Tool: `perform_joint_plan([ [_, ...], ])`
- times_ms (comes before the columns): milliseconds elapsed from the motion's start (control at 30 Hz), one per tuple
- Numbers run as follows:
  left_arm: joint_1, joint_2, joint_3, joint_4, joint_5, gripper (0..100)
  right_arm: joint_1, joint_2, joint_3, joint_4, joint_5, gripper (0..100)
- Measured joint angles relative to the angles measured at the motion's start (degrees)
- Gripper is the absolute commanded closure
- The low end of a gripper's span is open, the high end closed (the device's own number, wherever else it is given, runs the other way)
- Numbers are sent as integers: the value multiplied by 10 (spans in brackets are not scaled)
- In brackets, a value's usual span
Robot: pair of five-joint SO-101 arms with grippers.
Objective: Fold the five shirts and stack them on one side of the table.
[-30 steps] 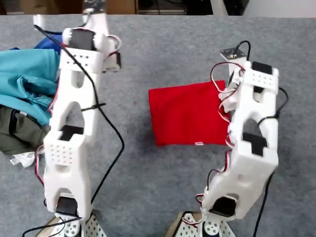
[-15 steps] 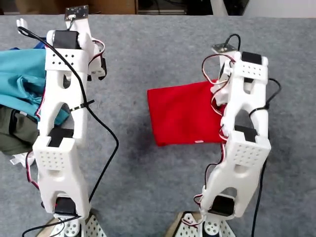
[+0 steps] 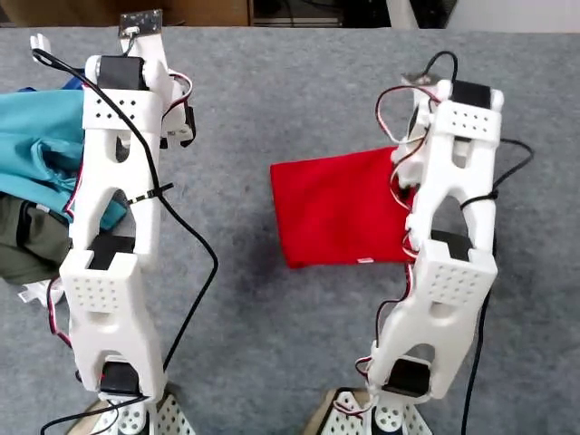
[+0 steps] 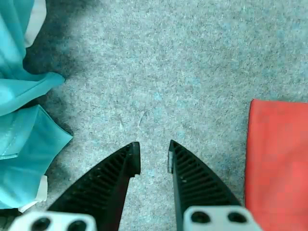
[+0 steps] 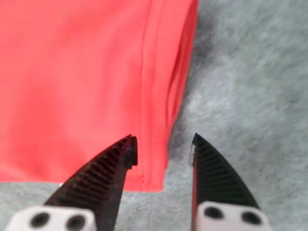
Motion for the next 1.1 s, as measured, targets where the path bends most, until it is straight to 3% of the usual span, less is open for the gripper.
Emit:
perform_joint_plan([
  [333,0,0,34,0,-11,889,-11,1,132,-96,-66,804],
  [633,0,0,34,0,-11,889,-5,-11,153,-105,-93,804],
  [900,0,0,34,0,-11,888,21,-178,153,-46,-109,807],
  [1100,0,0,35,0,-34,889,86,-287,188,0,-109,807],
])
